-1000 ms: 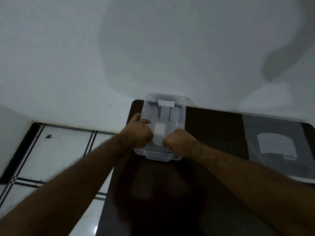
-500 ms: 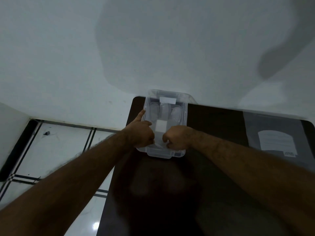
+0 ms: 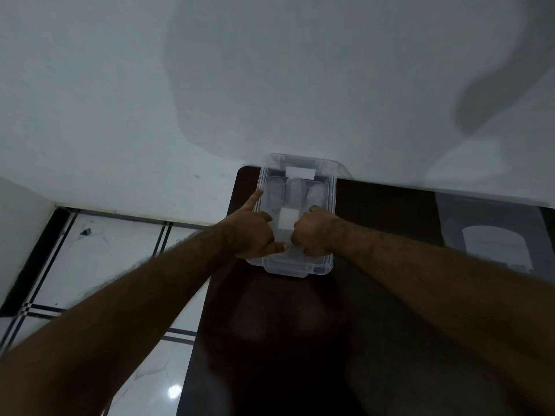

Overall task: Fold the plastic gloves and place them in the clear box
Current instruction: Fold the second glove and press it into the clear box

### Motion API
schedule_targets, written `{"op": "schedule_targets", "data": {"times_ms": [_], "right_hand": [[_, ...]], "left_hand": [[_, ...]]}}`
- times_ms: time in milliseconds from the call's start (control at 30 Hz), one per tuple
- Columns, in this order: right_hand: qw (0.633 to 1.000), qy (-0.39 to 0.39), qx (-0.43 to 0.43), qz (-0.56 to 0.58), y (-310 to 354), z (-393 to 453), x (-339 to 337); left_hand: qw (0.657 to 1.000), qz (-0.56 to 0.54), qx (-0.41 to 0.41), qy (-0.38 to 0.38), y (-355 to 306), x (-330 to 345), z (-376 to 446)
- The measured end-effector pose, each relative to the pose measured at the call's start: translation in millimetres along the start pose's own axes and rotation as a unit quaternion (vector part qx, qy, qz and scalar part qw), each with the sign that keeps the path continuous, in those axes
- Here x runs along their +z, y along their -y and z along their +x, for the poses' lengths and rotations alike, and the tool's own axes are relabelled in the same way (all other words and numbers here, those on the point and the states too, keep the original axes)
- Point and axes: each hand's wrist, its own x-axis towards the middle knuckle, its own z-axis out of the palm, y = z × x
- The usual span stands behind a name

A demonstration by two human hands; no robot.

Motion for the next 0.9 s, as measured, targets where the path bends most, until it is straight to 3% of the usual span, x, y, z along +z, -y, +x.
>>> {"op": "schedule_targets", "data": {"times_ms": [200,500,667,900], "right_hand": [[0.999,-0.046,0.003,-0.015,1.4,2.6,3.0],[0.999,-0.007,0.004,-0.033,2.4,6.5,5.3],[0.999,-0.025,0.011,-0.024,-3.0,3.8,12.1],[0.999,-0.022,0.019,0.023,0.5,-1.1,12.5]], "left_hand": [[0.995,0.018,-0.005,-0.094,17.7,-5.0,4.9],[0.995,0.068,-0.069,0.008,22.1,-23.4,35.7],[0.997,0.025,-0.058,-0.046,28.7,-19.5,35.0],[0.997,0.053,-0.056,-0.024,22.8,-20.9,27.8]]}}
